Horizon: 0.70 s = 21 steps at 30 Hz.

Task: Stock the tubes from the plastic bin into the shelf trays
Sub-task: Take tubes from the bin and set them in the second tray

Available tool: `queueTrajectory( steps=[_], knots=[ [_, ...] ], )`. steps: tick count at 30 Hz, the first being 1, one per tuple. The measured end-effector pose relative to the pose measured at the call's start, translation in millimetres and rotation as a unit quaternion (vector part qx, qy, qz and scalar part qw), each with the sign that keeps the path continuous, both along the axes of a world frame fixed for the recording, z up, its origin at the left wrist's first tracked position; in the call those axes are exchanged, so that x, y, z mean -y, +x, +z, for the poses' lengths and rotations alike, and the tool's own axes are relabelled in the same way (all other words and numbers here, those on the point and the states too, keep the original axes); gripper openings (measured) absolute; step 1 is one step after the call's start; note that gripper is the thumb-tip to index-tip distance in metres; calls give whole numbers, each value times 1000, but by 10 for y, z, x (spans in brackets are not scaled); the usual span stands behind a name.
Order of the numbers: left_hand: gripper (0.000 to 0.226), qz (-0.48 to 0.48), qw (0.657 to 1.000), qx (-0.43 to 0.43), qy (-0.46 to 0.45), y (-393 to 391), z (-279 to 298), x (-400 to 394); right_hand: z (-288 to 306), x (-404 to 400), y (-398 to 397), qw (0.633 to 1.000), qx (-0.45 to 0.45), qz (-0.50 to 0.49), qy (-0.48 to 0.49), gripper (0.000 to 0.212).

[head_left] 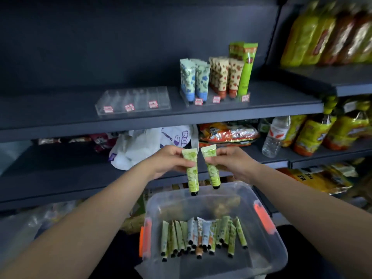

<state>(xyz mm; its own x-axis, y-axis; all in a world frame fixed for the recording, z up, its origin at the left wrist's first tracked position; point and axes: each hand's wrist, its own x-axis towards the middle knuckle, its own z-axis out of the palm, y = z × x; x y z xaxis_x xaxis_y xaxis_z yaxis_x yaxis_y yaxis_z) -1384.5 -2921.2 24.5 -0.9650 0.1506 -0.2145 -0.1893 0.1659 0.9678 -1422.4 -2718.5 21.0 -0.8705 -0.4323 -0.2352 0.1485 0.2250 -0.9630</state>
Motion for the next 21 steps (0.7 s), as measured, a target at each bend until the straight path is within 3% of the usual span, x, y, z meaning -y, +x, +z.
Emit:
queueTrajectory(
  steps=[6, 11, 13, 16, 21],
  knots=[
    [14, 14, 994, -103, -37, 130, 931, 383, 941, 250, -80, 987, -150, 40, 48, 33],
    [16, 90, 980, -168, -51, 39, 1553, 789, 1604, 557, -219, 964, -255, 52, 60, 16],
    [16, 118, 972, -194, -62, -58, 1760, 963, 1823, 697, -333, 950, -297, 51, 78, 20],
    [17, 160, 961, -214, -70, -237, 2004, 1174, 2098, 923, -526, 938, -330, 53, 90, 24],
    [21, 206, 949, -220, -88, -613, 2148, 1409, 2404, 1264, -859, 930, -348, 61, 98, 12]
  ],
)
